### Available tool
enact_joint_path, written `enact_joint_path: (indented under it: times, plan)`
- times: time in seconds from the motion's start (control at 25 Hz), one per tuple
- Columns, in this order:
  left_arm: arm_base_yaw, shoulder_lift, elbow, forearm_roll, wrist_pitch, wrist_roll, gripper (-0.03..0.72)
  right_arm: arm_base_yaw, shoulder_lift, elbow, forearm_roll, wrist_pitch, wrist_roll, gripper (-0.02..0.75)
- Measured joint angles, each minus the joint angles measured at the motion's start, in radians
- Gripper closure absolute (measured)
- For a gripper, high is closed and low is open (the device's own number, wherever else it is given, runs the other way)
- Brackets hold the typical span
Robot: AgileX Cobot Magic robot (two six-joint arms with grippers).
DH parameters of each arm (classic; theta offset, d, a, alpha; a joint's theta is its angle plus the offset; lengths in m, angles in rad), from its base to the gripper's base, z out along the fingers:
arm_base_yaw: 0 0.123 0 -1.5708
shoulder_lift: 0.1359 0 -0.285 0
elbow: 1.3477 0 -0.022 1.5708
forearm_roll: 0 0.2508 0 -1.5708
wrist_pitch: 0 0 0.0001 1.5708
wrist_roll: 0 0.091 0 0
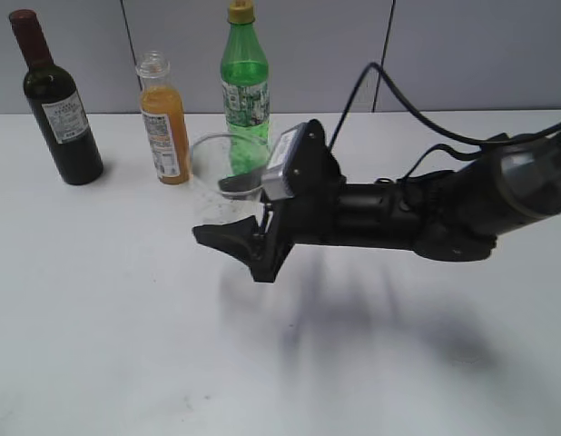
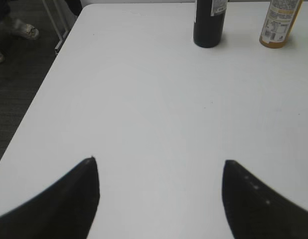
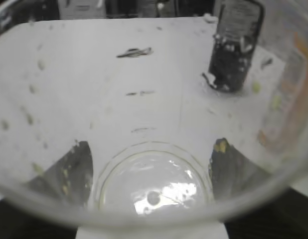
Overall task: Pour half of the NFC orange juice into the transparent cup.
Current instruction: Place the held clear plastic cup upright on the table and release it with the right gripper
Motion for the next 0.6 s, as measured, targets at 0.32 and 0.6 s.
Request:
enact_joint_path:
  times: [0.32,0.6]
  plan:
    - [0.000,0.000,0.000,0.000,0.000,0.000,0.096,0.114,0.139,-0.213,-0.154,0.079,0.137,0.187]
    - [0.000,0.000,0.000,0.000,0.000,0.000,0.097,0.134,0.225,-0.310,-0.359,0.168,0.262,0.188]
